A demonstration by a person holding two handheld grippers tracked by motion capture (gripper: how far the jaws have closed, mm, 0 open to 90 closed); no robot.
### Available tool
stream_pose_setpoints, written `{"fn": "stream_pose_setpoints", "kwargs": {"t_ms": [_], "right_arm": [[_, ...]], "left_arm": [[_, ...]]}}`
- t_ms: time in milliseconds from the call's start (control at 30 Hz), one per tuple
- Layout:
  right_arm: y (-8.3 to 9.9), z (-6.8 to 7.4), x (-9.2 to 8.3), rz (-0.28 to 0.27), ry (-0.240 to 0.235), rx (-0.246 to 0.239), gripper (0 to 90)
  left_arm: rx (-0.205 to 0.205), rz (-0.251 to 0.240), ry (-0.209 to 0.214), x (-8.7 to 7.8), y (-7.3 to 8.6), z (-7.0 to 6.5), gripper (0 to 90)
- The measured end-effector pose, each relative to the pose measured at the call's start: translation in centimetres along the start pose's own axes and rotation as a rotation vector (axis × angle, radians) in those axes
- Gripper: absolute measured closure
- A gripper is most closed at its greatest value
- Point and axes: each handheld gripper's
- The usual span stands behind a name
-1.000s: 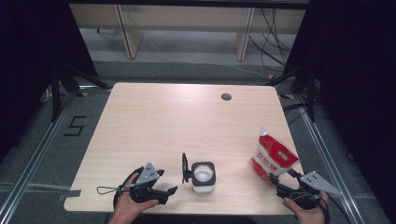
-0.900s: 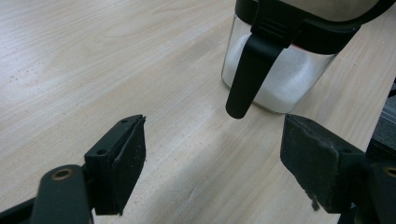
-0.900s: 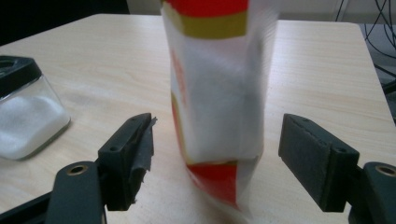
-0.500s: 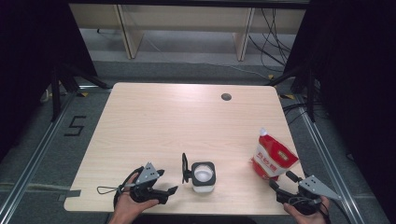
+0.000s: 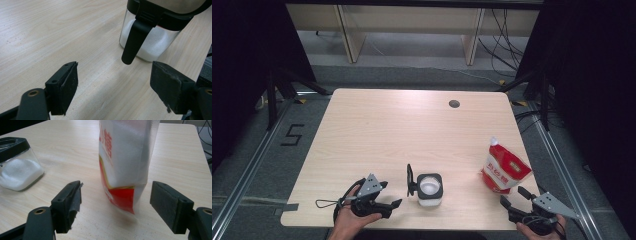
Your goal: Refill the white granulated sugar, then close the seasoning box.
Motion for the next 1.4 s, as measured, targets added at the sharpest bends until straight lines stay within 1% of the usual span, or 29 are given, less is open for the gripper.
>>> {"fn": "stream_pose_setpoints", "kwargs": {"t_ms": [33,67,100,133,167,233,267,333,367,400,433,467,533,567,633,700,733,767,867,900,967,1000,1100,1133,1200,1233,1267,1333,1400], "right_arm": [[0.1,0.1,-0.1,-0.002,0.002,0.009,26.2],[0.1,-0.1,-0.2,0.016,0.004,-0.021,26.2],[0.2,0.0,-0.1,-0.002,0.005,-0.020,26.2],[0.3,0.2,-0.2,0.003,0.004,0.009,26.2],[0.3,0.2,-0.2,0.006,0.000,0.002,26.2],[0.3,0.2,-0.3,0.014,-0.006,-0.009,26.2],[0.3,0.3,-0.2,0.005,-0.009,-0.009,26.2],[0.4,0.4,-0.2,0.007,-0.003,-0.014,26.0],[0.4,0.3,-0.3,0.010,0.002,-0.025,25.9],[0.4,0.3,-0.3,0.010,0.001,-0.029,25.9],[0.5,0.5,-0.3,0.021,-0.015,-0.008,25.9],[0.5,0.5,-0.3,0.020,-0.013,-0.014,25.9],[0.6,0.8,-0.5,0.038,-0.018,0.024,25.8],[0.5,0.6,-0.4,0.025,-0.014,-0.019,25.8],[0.6,0.6,-0.4,0.010,-0.002,-0.035,25.8],[0.7,1.0,-0.5,0.029,-0.031,0.001,25.6],[0.7,0.8,-0.5,0.020,-0.010,-0.029,25.6],[0.7,0.8,-0.5,0.014,-0.008,-0.036,25.6],[0.7,0.9,-0.5,0.016,-0.011,-0.043,25.5],[0.7,1.1,-0.5,0.038,-0.020,-0.028,25.4],[0.7,1.0,-0.5,0.037,-0.016,-0.051,25.3],[0.8,1.4,-0.6,0.043,-0.032,-0.002,25.3],[0.7,1.2,-0.4,0.035,-0.031,-0.039,25.1],[0.8,1.5,-0.5,0.047,-0.030,-0.008,25.1],[0.8,1.5,-0.5,0.046,-0.040,-0.010,25.1],[0.7,1.1,-0.4,0.026,-0.018,-0.060,25.0],[0.7,1.2,-0.4,0.029,-0.020,-0.058,25.0],[0.6,1.4,-0.3,0.040,-0.039,-0.036,24.9],[0.6,1.4,-0.3,0.039,-0.039,-0.042,24.8]], "left_arm": [[0.011,0.001,-0.005,0.0,0.0,0.0,22.0],[0.010,-0.003,-0.004,0.0,0.0,0.0,22.0],[0.037,0.023,-0.018,-0.1,0.0,0.3,22.0],[0.031,0.017,-0.014,0.0,0.0,0.2,22.0],[0.016,0.000,-0.001,0.0,0.0,0.1,22.0],[0.015,-0.003,-0.001,0.0,0.0,0.1,22.0],[0.031,0.016,-0.013,0.0,0.0,0.2,22.0],[0.033,0.020,-0.016,-0.1,0.0,0.3,22.1],[0.002,0.003,0.000,0.0,0.0,0.0,22.0],[0.011,0.000,-0.002,0.0,0.0,0.1,22.0],[0.008,-0.004,-0.001,0.0,0.0,0.0,22.0],[0.013,0.000,-0.002,0.0,0.0,0.1,22.0],[0.017,0.003,-0.005,-0.1,0.0,0.1,22.1],[0.020,0.006,-0.007,-0.1,0.0,0.1,22.0],[0.012,-0.002,-0.003,0.0,0.0,0.0,22.1],[0.013,-0.002,-0.004,0.0,0.0,0.0,22.2],[0.012,-0.002,-0.004,0.0,0.0,0.0,22.2],[0.021,0.007,-0.008,-0.1,0.0,0.1,22.2],[0.032,0.006,-0.009,-0.1,0.0,0.1,22.1],[0.031,0.009,-0.009,-0.2,0.0,0.1,22.2],[0.032,0.006,-0.013,-0.2,0.0,0.2,22.2],[0.017,-0.012,-0.003,0.0,0.0,0.2,22.2],[0.026,0.006,-0.005,-0.2,0.0,0.2,22.3],[0.033,0.005,-0.012,-0.2,0.0,0.2,22.4],[0.030,0.006,-0.003,-0.2,-0.1,0.2,22.4],[0.029,0.008,-0.003,-0.2,-0.1,0.2,22.6],[0.027,0.009,-0.004,-0.3,-0.1,0.2,22.8],[0.002,-0.014,0.011,-0.4,0.0,0.0,26.5],[0.027,-0.017,0.018,-0.7,0.0,0.2,32.4]]}}
Point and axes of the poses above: each handheld gripper's, and its own axes: x roughly forward along the jaws, y roughly out of its underside, z roughly to its left, and after that the axes turned 14 degrees about z, right-handed
